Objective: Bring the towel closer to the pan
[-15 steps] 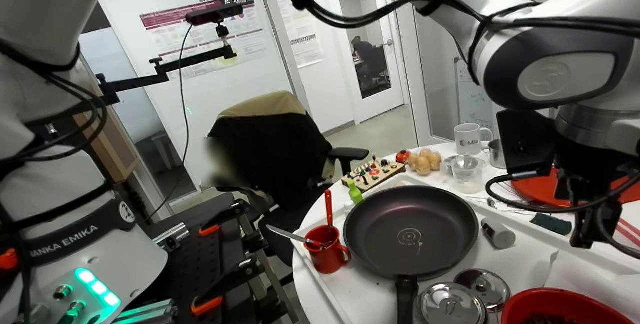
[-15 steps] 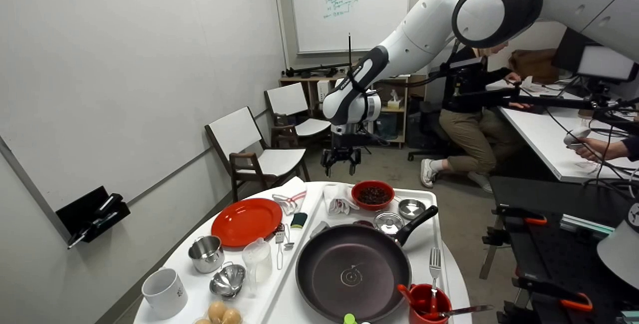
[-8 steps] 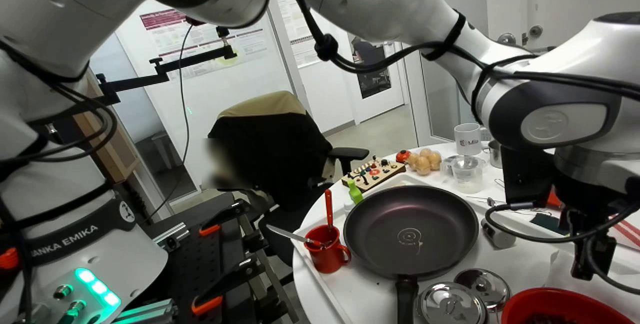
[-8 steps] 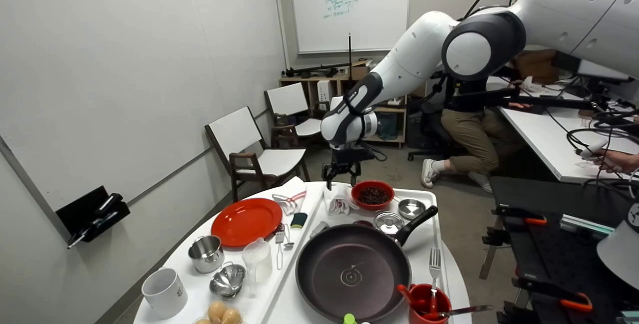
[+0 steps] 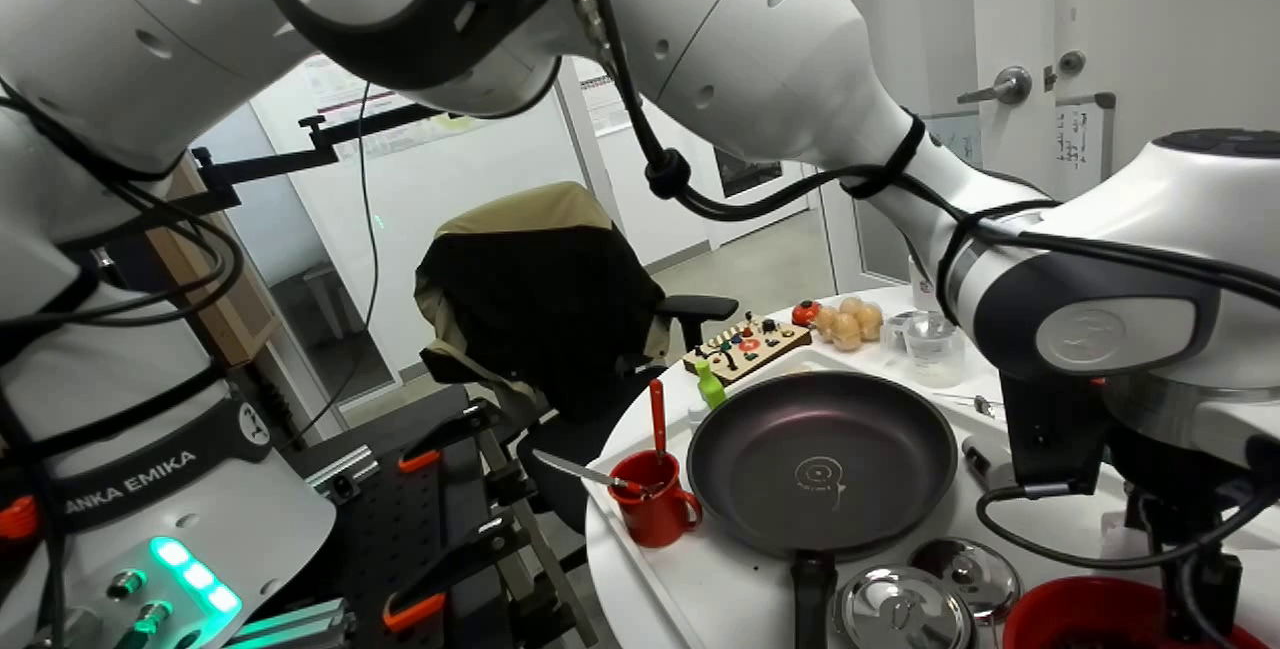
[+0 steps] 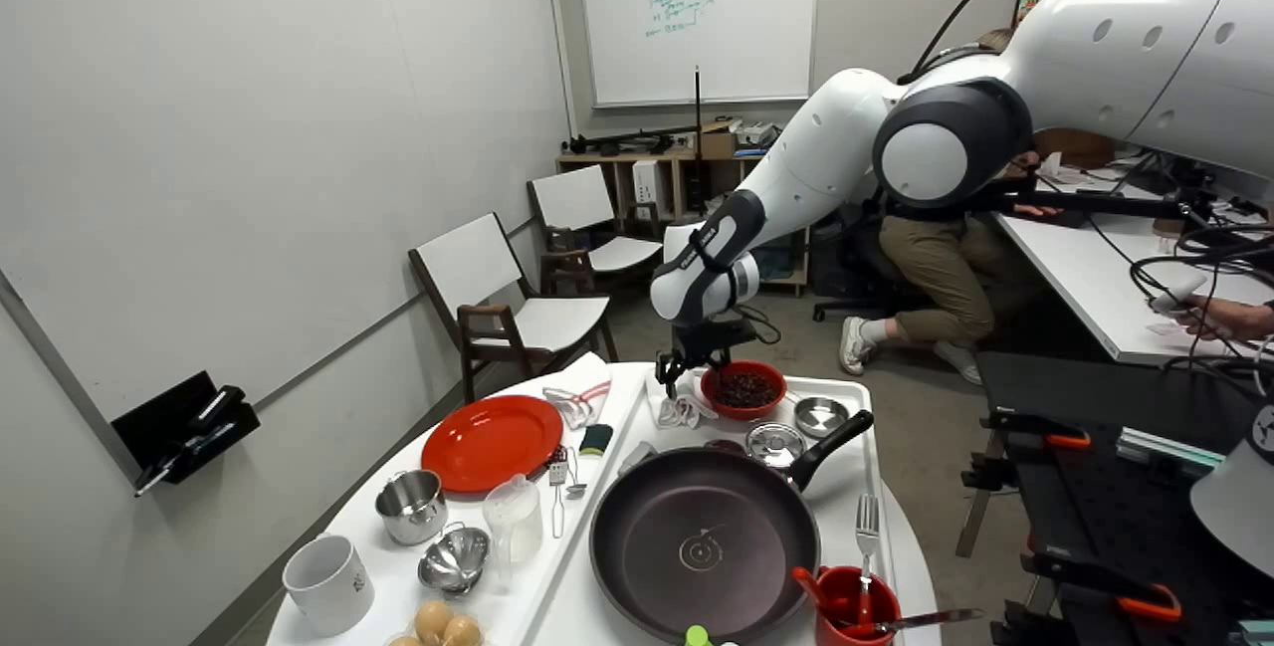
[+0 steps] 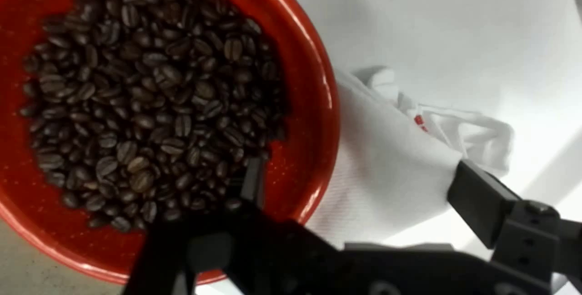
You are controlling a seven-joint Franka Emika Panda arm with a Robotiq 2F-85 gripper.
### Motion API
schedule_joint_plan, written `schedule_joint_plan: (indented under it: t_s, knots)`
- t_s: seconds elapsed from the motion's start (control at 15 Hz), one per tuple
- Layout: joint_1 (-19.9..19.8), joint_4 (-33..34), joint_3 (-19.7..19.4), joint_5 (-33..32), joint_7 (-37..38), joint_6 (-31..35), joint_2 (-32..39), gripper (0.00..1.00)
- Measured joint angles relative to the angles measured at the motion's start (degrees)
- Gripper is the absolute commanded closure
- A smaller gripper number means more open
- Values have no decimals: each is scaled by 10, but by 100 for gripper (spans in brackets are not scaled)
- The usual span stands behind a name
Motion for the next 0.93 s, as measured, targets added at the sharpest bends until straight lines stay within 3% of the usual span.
schedule_joint_plan:
  t_s: [0.53,0.93]
  knots:
    - [9,45,-13,-22,4,5,12,0]
    - [9,78,17,-26,-26,43,29,0]
